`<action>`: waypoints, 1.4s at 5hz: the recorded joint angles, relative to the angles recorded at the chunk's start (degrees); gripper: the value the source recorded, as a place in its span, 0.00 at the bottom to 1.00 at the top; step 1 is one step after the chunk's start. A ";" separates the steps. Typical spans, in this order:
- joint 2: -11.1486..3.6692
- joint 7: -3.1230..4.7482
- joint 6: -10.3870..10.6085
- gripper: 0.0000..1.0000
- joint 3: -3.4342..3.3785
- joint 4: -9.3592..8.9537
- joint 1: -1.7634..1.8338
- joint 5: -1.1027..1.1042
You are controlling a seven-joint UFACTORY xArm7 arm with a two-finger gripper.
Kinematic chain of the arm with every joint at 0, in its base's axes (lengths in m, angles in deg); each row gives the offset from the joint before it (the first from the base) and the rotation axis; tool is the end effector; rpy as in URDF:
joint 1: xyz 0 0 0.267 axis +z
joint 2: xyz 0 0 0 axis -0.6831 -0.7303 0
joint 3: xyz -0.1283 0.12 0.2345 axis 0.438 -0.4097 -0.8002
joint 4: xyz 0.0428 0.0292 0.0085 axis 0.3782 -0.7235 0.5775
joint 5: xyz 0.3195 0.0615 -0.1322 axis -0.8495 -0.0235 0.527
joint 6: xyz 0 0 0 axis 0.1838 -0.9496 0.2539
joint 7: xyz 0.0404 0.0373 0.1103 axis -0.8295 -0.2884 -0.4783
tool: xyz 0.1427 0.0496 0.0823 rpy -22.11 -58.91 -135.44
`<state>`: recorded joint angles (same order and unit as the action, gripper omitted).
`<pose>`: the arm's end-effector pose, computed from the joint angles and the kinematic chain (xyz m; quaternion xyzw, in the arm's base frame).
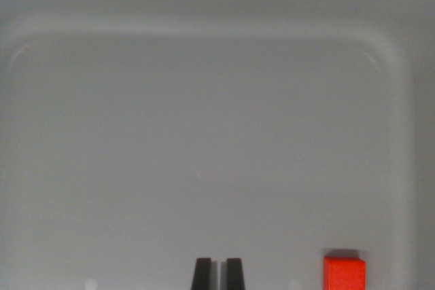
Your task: Reach red block
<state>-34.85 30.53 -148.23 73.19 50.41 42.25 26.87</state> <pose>0.4839 -0.0040 0.3827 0.9988 0.0113 0.0452 0.0132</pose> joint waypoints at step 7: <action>-0.72 -0.28 4.45 0.00 0.82 -3.86 -0.79 0.16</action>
<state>-35.58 30.25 -143.78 74.01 46.55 41.46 27.03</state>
